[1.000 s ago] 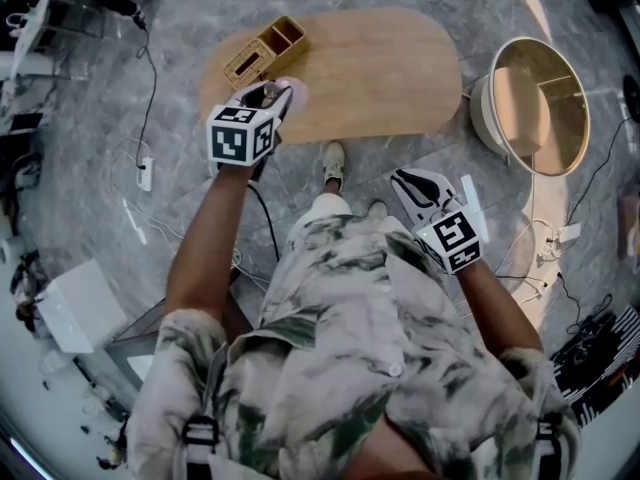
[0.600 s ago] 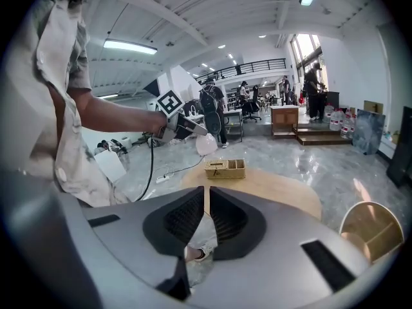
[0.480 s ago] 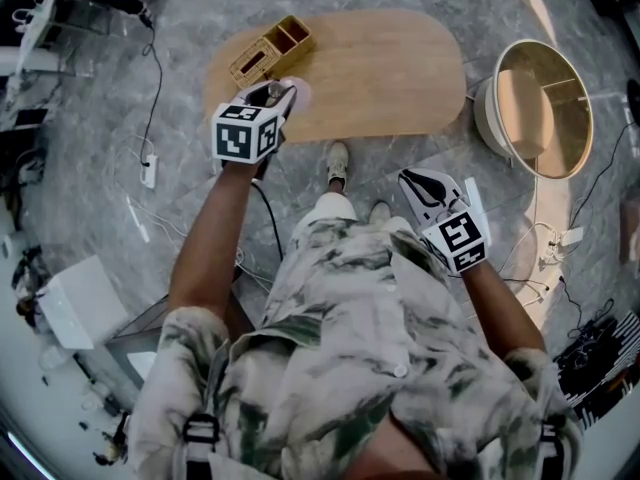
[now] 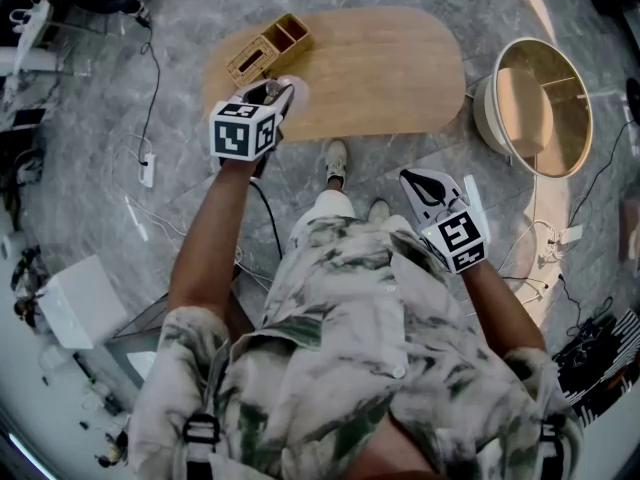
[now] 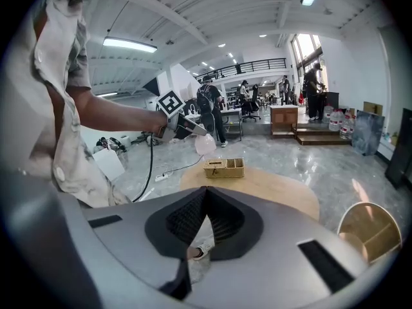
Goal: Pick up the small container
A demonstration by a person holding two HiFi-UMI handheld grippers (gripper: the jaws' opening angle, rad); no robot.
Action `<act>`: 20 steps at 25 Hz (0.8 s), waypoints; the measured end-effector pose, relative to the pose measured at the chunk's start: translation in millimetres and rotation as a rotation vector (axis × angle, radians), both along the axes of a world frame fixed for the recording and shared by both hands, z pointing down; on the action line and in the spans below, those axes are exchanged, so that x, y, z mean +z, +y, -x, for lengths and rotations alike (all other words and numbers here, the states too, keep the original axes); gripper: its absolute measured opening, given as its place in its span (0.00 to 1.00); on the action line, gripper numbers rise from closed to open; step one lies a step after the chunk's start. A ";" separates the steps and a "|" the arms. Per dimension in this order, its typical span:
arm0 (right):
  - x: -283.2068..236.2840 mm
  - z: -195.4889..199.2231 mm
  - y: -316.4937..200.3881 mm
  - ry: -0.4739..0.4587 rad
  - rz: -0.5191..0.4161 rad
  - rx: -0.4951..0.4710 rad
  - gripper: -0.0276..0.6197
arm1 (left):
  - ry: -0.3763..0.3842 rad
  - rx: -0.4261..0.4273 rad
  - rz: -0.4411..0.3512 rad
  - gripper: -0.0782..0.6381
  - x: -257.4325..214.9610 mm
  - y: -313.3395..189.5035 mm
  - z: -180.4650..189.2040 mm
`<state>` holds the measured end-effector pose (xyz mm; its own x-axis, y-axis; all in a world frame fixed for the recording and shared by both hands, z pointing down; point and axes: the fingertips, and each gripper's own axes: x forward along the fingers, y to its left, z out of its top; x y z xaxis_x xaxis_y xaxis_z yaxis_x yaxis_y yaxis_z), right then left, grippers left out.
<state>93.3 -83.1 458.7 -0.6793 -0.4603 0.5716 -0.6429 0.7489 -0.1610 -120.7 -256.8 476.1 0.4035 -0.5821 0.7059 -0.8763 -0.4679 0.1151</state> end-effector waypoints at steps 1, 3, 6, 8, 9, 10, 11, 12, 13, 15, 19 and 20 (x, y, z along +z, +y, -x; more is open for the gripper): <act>0.3 0.2 0.1 0.001 0.000 -0.001 0.08 | 0.000 -0.001 0.001 0.32 1.1 0.0 -0.2; 1.3 1.2 -0.5 0.005 0.001 -0.005 0.08 | 0.003 -0.003 0.003 0.32 3.6 -1.7 -0.2; 4.8 3.3 -3.7 0.015 0.009 -0.017 0.08 | 0.006 -0.004 0.007 0.32 7.1 -7.9 -1.2; 6.8 4.5 -3.6 0.019 0.017 -0.022 0.08 | 0.009 -0.003 0.012 0.32 9.9 -9.5 -2.5; 7.8 5.0 -3.4 0.021 0.020 -0.023 0.08 | 0.010 -0.004 0.014 0.32 11.0 -9.9 -2.7; 8.9 5.4 -3.7 0.024 0.024 -0.024 0.08 | 0.011 -0.005 0.013 0.32 12.0 -10.6 -2.8; 9.9 5.8 -4.5 0.025 0.027 -0.024 0.08 | 0.010 -0.006 0.013 0.32 13.1 -11.6 -2.9; 10.7 5.8 -5.5 0.025 0.031 -0.025 0.08 | 0.008 -0.006 0.014 0.32 14.4 -12.7 -3.4; 11.6 5.4 -6.5 0.025 0.034 -0.025 0.08 | 0.007 -0.005 0.015 0.32 15.8 -14.0 -4.3; 13.6 3.8 -8.5 0.029 0.041 -0.025 0.08 | 0.005 -0.004 0.019 0.32 18.9 -16.2 -6.7; 17.8 2.0 -13.4 0.037 0.047 -0.021 0.08 | 0.003 -0.003 0.022 0.32 23.7 -21.1 -7.6; 18.3 2.4 -14.5 0.039 0.048 -0.020 0.08 | 0.003 -0.003 0.023 0.32 24.8 -22.1 -7.2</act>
